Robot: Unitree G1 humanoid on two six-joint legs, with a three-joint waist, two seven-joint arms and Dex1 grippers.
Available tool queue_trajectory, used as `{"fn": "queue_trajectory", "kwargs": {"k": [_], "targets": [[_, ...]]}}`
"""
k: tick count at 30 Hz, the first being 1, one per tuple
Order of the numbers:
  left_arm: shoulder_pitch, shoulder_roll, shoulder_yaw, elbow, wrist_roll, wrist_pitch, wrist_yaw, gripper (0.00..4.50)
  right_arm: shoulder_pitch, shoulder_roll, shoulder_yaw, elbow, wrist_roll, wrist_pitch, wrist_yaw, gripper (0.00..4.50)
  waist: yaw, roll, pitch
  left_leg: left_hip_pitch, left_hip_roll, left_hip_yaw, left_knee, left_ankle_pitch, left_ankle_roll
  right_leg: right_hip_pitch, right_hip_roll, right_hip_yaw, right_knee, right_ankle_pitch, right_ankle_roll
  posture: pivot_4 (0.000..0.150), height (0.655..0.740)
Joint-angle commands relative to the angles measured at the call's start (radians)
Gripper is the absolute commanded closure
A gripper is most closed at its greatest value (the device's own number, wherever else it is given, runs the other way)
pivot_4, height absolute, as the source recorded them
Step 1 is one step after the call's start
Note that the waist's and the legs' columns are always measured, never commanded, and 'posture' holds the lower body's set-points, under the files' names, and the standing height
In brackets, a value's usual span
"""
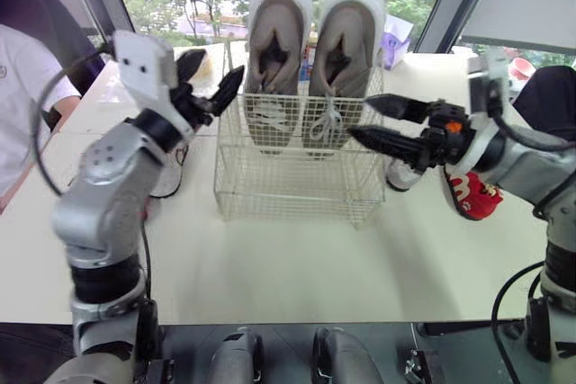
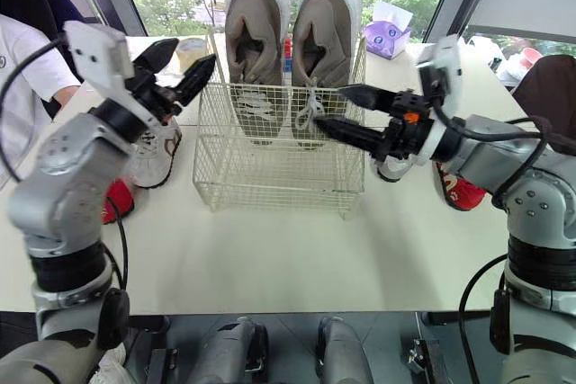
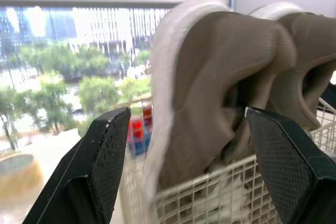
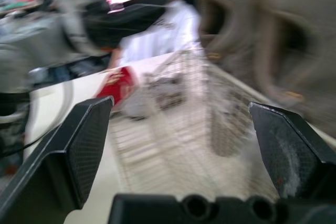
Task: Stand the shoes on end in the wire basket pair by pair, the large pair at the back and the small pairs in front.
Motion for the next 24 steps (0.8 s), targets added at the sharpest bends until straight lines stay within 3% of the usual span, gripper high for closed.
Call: {"fn": "queue_trajectory", "kwargs": {"k": [1,3,6,14,24], "targets": [[0.12,0.026,0.142,-0.084,-0.19,0.111,-0.01,0.11,0.093,0.081,-0.155,0.035,-0.137,-0.167,-0.175,0.0,0.0,0.0,0.0,0.002,0.0,0.0,0.0,0.0,-0.001,0.002,0.0,0.0,0.0,0.0,0.0,0.15,0.74],[0.247,-0.021,0.154,-0.141,-0.285,0.143,0.016,0.05,0.155,0.12,-0.198,0.032,-0.189,-0.218,-0.238,0.0,-0.001,0.003,-0.001,0.004,0.0,0.001,-0.001,0.0,-0.001,0.004,0.0,0.0,-0.001,0.0,0.0,0.15,0.74],[0.346,-0.051,0.111,-0.209,-0.333,0.141,0.044,0.05,0.219,0.133,-0.187,0.025,-0.245,-0.248,-0.251,0.0,0.001,0.003,-0.001,0.007,-0.001,0.001,-0.001,0.0,-0.001,0.008,0.0,0.001,-0.001,-0.001,0.001,0.15,0.74],[0.447,-0.104,0.015,-0.38,-0.424,0.11,0.2,0.05,0.327,0.333,-0.016,0.026,-0.521,-0.385,-0.456,0.0,-0.005,0.012,-0.007,0.015,0.0,0.001,-0.002,-0.003,0.004,0.012,0.001,0.003,-0.001,-0.004,-0.004,0.15,0.74],[0.534,0.005,-0.046,-0.399,-0.374,0.052,0.218,0.05,0.328,0.462,0.08,0.168,-0.706,-0.526,-0.519,0.0,-0.003,0.013,-0.008,0.015,-0.001,0.001,-0.002,-0.003,0.004,0.012,0.002,0.004,-0.001,-0.004,-0.005,0.15,0.74]]}}
